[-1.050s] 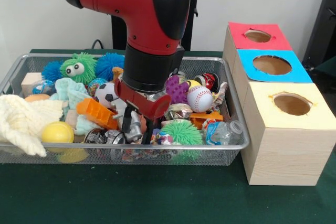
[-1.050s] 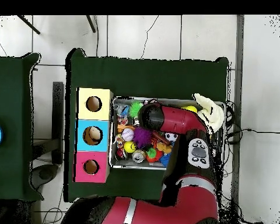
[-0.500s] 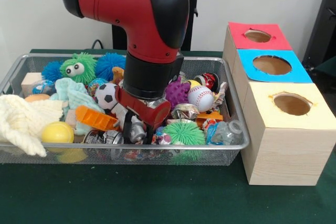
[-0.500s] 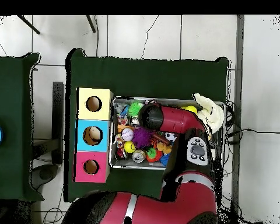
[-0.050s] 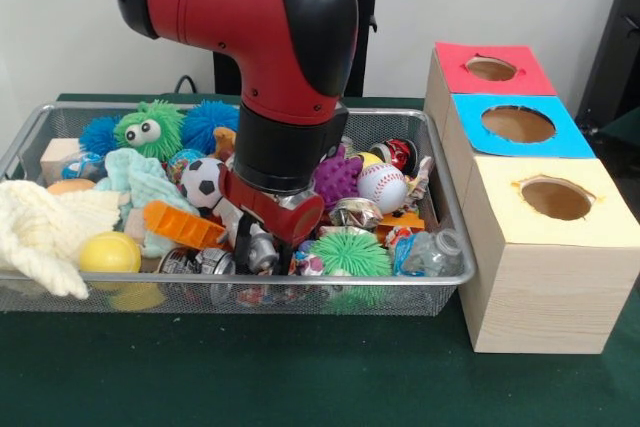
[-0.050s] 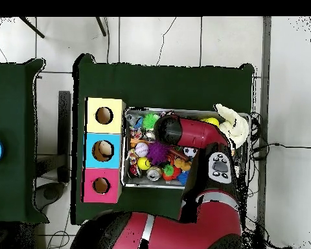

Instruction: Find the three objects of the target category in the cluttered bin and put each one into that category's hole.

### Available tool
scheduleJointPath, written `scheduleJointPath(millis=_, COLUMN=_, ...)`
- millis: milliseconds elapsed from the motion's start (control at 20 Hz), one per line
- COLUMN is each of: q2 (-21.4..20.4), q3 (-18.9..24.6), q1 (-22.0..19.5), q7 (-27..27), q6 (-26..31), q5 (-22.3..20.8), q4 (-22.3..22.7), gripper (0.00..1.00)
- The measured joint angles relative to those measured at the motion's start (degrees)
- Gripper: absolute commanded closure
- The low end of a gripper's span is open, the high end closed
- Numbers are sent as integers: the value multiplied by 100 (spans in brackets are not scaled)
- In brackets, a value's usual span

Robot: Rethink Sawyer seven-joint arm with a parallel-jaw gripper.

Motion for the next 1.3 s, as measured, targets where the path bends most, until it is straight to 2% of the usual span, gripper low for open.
scheduleJointPath(millis=600, q2=-78, q3=25, q1=-8, q7=0, q6=-1, q5=0, q4=72, gripper=0)
scheduleJointPath(millis=1300, q2=-183, q3=36, q1=300, q7=0, q6=-1, q5=5, q4=109, gripper=0)
